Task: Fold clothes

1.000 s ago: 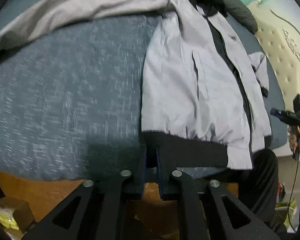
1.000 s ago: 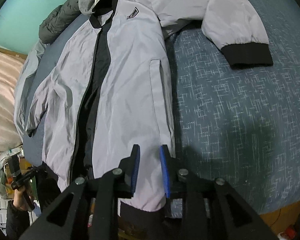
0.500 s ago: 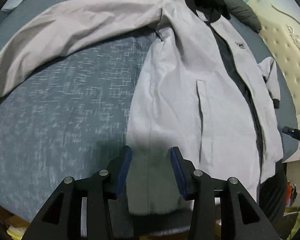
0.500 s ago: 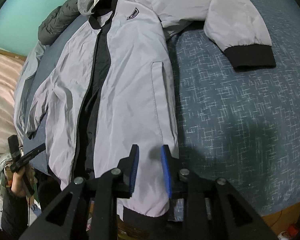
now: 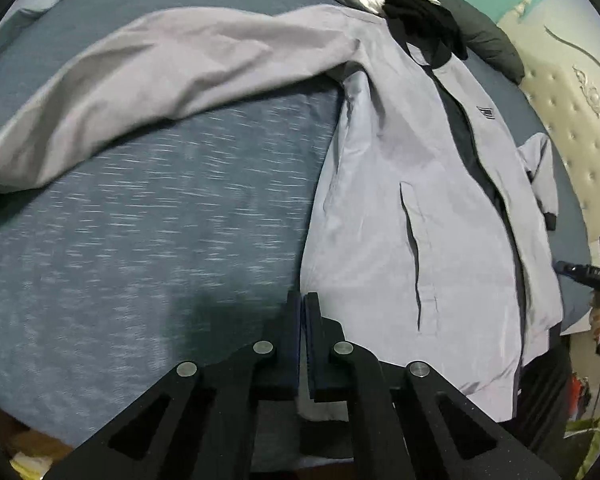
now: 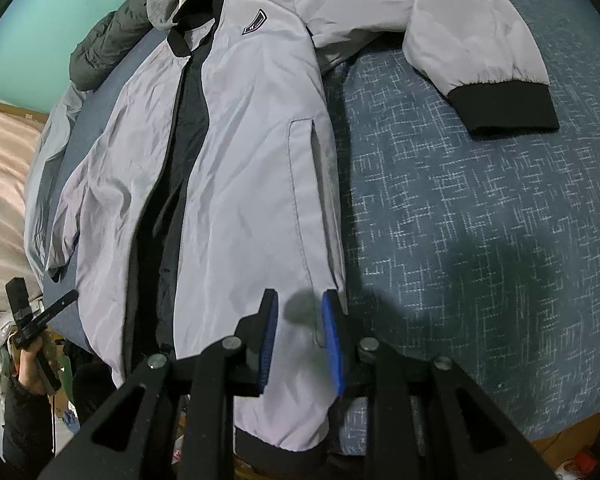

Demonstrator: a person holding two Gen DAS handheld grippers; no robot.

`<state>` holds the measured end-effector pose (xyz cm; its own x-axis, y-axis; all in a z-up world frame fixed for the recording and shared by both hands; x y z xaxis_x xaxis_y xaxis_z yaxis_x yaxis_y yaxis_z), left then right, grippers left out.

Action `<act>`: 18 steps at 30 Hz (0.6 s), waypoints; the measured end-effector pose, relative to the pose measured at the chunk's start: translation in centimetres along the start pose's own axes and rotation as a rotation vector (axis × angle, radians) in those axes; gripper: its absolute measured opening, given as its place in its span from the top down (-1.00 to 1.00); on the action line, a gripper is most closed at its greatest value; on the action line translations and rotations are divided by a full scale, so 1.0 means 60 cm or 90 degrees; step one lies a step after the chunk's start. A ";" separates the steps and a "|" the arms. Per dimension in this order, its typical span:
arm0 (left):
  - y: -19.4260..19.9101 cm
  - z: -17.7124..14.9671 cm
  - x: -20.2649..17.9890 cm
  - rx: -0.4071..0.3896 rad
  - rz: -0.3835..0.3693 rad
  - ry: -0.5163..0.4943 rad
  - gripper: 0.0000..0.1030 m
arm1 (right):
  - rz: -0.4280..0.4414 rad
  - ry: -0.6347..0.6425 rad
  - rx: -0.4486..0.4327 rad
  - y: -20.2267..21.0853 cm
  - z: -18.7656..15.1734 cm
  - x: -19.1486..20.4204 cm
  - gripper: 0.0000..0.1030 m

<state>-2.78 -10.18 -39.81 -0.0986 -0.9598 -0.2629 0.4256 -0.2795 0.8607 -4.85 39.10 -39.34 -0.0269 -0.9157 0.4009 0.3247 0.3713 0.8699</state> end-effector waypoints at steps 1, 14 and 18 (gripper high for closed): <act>0.002 0.000 0.005 0.000 0.005 0.003 0.97 | 0.000 0.000 0.000 -0.001 0.000 -0.001 0.57; 0.015 -0.004 -0.014 -0.011 0.054 0.015 0.91 | 0.012 0.009 0.031 -0.001 -0.024 -0.014 0.25; 0.035 -0.002 -0.090 -0.033 0.006 -0.020 0.84 | 0.002 0.010 0.036 -0.010 -0.031 -0.010 0.25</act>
<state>-1.25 -5.56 -36.61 -0.1214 -0.9630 -0.2405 0.4724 -0.2691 0.8393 -3.28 39.17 -40.61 -0.0114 -0.9167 0.3995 0.2712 0.3817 0.8836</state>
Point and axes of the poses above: each gripper's, at about its wrist camera, not at the fingertips, and y roughly against the way its jaws point, x to its left, z to its top, the point moved 4 cm from there along -y, roughly the way its jaws point, and after that the axes turned 8 degrees about -x, right-handed, at the moved point
